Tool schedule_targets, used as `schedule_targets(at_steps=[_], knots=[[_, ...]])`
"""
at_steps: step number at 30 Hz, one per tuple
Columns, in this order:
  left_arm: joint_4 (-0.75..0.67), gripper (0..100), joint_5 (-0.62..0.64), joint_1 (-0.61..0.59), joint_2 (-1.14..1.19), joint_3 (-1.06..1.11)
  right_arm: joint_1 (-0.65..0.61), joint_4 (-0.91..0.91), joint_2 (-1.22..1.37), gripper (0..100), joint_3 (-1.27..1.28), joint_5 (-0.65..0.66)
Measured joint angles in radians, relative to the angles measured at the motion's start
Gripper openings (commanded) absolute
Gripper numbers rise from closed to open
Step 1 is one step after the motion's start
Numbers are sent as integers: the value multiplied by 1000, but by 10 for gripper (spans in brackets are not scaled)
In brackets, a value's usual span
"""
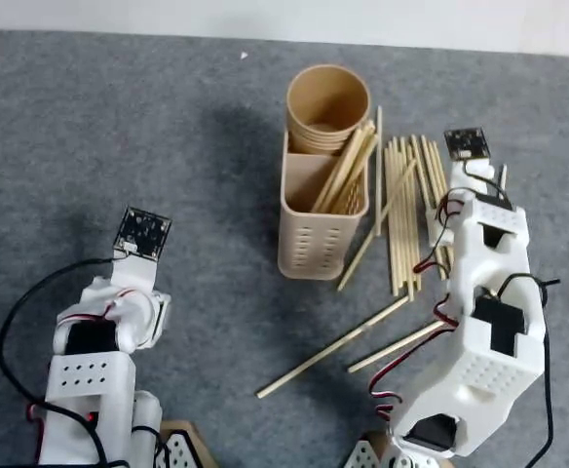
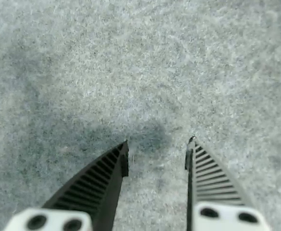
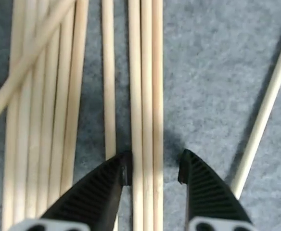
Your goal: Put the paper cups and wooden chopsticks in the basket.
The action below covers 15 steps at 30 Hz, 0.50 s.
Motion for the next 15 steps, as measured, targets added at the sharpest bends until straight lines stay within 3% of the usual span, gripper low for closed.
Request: schedule_targets(at_steps=[1,15], knots=[[0,203,0,0,0,0,0,0,0,0,0,0],[0,203,0,0,0,0,9,41,-41,5,23,-46]])
